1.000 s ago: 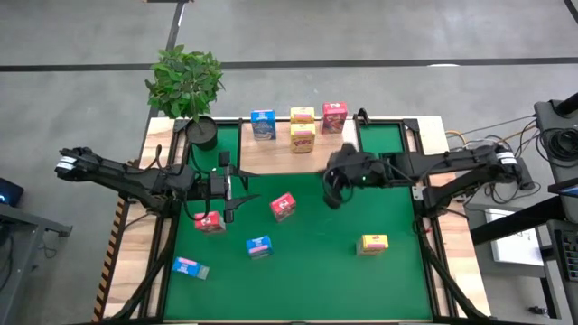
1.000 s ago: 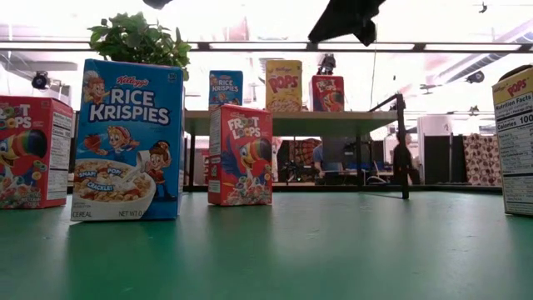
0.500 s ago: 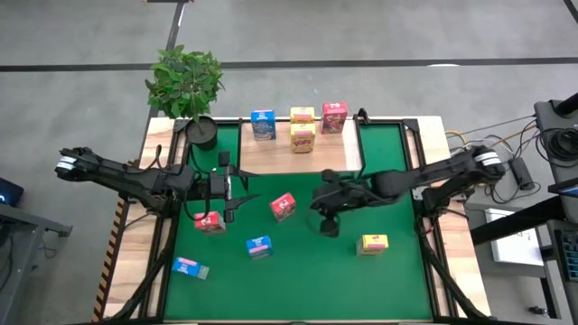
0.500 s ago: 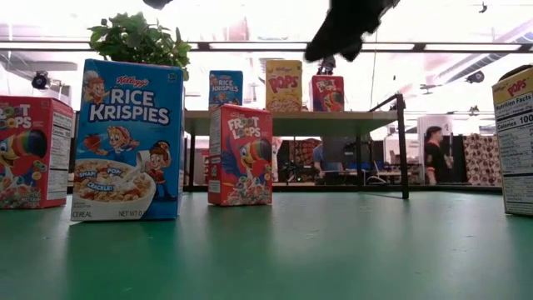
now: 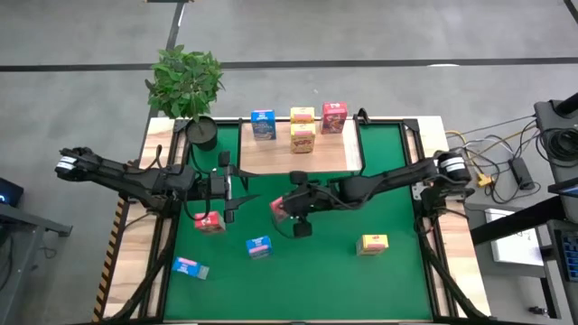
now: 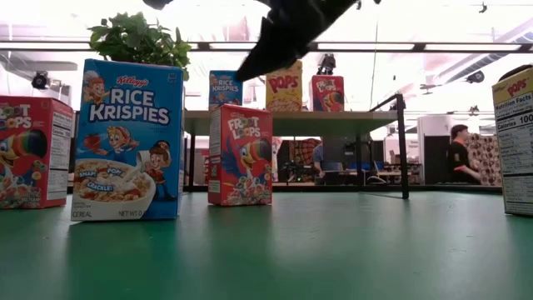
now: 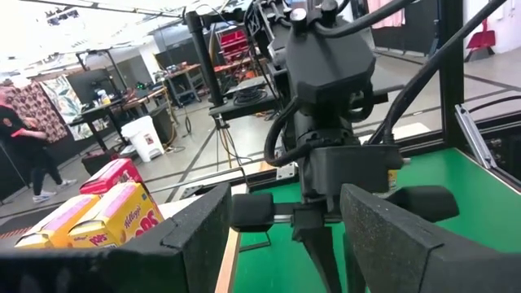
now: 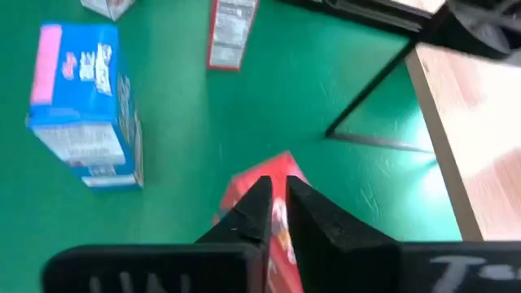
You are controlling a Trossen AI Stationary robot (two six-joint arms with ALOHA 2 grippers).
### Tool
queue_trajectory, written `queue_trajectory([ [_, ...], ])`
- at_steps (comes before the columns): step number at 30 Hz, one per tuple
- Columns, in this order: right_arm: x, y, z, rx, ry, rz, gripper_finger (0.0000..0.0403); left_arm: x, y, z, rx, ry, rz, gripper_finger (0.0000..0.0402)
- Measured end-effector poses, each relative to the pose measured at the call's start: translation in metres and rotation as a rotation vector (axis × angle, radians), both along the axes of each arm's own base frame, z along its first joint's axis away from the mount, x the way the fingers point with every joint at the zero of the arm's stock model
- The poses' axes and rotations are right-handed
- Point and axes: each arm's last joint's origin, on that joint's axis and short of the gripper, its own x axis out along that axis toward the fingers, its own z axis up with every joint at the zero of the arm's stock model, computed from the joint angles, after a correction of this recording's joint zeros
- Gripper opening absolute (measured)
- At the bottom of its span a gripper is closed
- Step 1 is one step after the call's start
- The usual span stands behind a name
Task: Stack cereal on shelf
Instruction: Put the right red cereal box on the shelf aligned with the other red cereal box
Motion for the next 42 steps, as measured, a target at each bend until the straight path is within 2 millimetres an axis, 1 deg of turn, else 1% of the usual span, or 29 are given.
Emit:
queue_trajectory([
  [5, 0.007, -0.004, 0.002, -0.010, 0.026, -0.004, 0.0087, 0.000, 0.000, 0.000, 0.000, 0.000, 0.000, 0.0215],
  [10, 0.008, -0.005, 0.003, -0.011, 0.029, -0.007, 0.0159, 0.000, 0.000, 0.000, 0.000, 0.000, 0.000, 0.0215],
  [14, 0.007, -0.006, -0.004, -0.022, 0.050, 0.002, 0.0212, 0.000, 0.000, 0.000, 0.000, 0.001, -0.001, 0.0215],
  [17, 0.006, -0.007, -0.011, -0.042, 0.076, 0.016, 0.0240, 0.000, 0.000, 0.000, 0.000, 0.001, -0.001, 0.0215],
  [20, 0.006, -0.008, -0.012, -0.047, 0.082, 0.017, 0.0261, 0.000, 0.000, 0.000, 0.000, 0.001, 0.000, 0.0215],
  [23, 0.006, -0.011, -0.013, -0.046, 0.092, 0.015, 0.0277, 0.000, 0.000, 0.000, 0.000, 0.001, 0.000, 0.0215],
  [26, 0.006, -0.016, -0.013, -0.001, 0.093, 0.048, 0.0288, 0.000, 0.000, 0.000, 0.000, 0.001, 0.000, 0.0215],
  [34, 0.006, -0.026, -0.016, 0.020, 0.102, 0.034, 0.0304, 0.000, 0.000, 0.000, 0.000, 0.001, 0.000, 0.0215],
  [39, 0.007, -0.026, -0.023, 0.020, 0.123, 0.033, 0.0302, 0.000, 0.000, 0.000, 0.000, 0.001, -0.001, 0.0215],
  [42, 0.011, -0.026, -0.033, 0.014, 0.142, 0.036, 0.0302, 0.000, 0.000, 0.000, 0.000, 0.000, 0.000, 0.0215],
])
